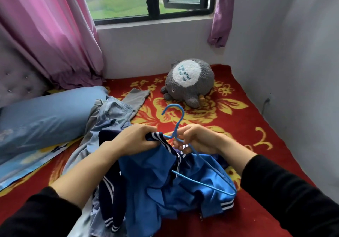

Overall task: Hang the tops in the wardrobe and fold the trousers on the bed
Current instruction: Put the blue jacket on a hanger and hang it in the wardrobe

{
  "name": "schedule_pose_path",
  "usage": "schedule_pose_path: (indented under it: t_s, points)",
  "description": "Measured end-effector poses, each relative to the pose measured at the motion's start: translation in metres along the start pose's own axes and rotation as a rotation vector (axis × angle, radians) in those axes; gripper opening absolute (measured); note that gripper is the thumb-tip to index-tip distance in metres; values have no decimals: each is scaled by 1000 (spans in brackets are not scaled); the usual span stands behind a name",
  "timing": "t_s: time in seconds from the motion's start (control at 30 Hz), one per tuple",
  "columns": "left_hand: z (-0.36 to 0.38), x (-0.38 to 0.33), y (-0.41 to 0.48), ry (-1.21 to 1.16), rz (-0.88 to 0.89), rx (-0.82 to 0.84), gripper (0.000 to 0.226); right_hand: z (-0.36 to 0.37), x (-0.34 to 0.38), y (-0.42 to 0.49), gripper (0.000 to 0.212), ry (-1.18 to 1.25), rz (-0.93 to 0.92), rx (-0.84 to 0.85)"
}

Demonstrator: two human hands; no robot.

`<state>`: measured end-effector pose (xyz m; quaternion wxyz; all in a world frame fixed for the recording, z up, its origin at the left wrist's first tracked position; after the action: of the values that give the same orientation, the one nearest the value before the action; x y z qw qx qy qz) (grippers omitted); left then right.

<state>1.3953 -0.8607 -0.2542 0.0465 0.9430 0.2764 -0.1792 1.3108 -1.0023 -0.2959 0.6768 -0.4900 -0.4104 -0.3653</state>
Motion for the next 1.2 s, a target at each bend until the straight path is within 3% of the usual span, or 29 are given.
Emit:
schedule_pose_path:
  t_s: [0.13, 0.23, 0.3, 0.43, 0.57, 0.63, 0.77, 0.9, 1.03, 1.2]
  points:
    - [-3, 7, -10, -6, -12, 1, 25, -25, -13, 6, 43, -259, 109, -116]
    - [-7, 2, -13, -8, 14, -14, 24, -2, -13, 24, 17, -486, 65, -142]
    - [-11, -2, -15, -7, 30, -24, 30, 12, -17, 41, 24, -733, 13, -152]
    - [-17, -8, -25, 20, 35, -16, 72, 15, -24, 61, 31, -1014, 21, -235]
    - [-23, -5, -35, -40, 19, -79, 71, 4, -24, 58, 12, -1297, 42, -373]
    - [-24, -6, -38, -41, 24, -93, 69, -5, -24, 58, 19, -1394, -11, -459]
    - [-27, -6, -40, -42, 20, -111, 75, -21, -24, 53, 22, -1473, -131, -587]
    - [-29, -4, -38, -87, 1, -113, 76, -35, -10, 40, 44, -1455, -179, -738]
    - [-38, -4, -41, -127, 0, -146, 71, -64, -2, 26, 25, -1526, 6, -887]
    - [-43, 14, -41, -8, -99, -230, 76, -106, -10, -1, 29, -1511, 259, -967]
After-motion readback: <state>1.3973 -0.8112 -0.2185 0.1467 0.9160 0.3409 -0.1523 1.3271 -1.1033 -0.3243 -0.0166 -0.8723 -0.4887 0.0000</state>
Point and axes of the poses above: each hand's wrist, its own y-axis towards the middle knuckle, its own z-axis out of the palm, x = y × z, the point moved 6 cm from there along y, towards the middle knuckle, and after that the axes turned 3 degrees about -y, right-handed, at the moved point
